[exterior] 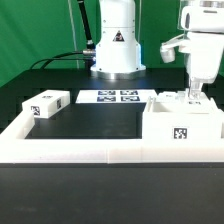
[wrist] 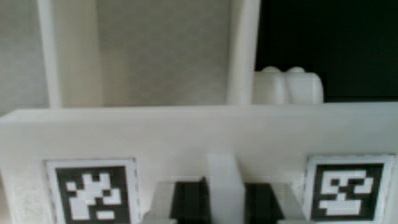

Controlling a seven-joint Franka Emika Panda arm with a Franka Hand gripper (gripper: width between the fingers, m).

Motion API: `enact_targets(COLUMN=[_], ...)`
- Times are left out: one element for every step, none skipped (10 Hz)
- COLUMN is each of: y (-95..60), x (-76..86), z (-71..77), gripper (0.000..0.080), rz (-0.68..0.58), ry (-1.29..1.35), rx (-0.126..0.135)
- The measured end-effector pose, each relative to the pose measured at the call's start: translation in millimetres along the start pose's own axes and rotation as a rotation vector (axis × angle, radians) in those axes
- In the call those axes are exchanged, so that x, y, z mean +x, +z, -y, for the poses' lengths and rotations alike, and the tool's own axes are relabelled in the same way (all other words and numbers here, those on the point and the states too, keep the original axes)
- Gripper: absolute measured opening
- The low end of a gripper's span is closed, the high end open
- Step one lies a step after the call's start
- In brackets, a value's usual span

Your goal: Assemble cabinet

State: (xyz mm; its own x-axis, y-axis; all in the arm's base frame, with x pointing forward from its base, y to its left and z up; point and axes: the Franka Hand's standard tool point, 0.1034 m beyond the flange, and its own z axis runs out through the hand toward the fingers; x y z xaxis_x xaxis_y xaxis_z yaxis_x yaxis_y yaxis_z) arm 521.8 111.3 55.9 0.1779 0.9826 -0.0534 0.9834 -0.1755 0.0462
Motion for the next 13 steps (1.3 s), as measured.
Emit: enact_targets(y=[-0.6,-0.4,-0.5,-0.5,-0.6,-0.2,0.2,0.2,0.8,1.3,1.1,1.3,2.4], x=[4.5,4.8,4.2,4.1,3.6,3.3,2.9,2.7,2.4,2.3,2.4,2.6,2.4], z=[-5.8,-10.6,-13.2,-15.5,-19.4,-24.4,-29.8,-33.9,-39.8,-46.8,-52.1,-55.1,-55.9], gripper=[0.0071,0.0071,0.0071,0.0071,0.0071,0.0071,0.0071,0.0071,0.0071,0.0071,0.0071,0.0071,0.0071], rz=[0.002,0.012,0.02,0.024,0.027,0.024,0.021,0.022,0.023,0.02,0.017,0.016,0.019], ry=[0.039,0.058,0.073,0.076,0.074,0.069,0.063,0.061,0.057,0.049,0.046,0.043,0.033], rx=[-0.002,0.004,0.009,0.013,0.014,0.01,0.006,0.005,0.004,-0.001,-0.006,-0.009,-0.004])
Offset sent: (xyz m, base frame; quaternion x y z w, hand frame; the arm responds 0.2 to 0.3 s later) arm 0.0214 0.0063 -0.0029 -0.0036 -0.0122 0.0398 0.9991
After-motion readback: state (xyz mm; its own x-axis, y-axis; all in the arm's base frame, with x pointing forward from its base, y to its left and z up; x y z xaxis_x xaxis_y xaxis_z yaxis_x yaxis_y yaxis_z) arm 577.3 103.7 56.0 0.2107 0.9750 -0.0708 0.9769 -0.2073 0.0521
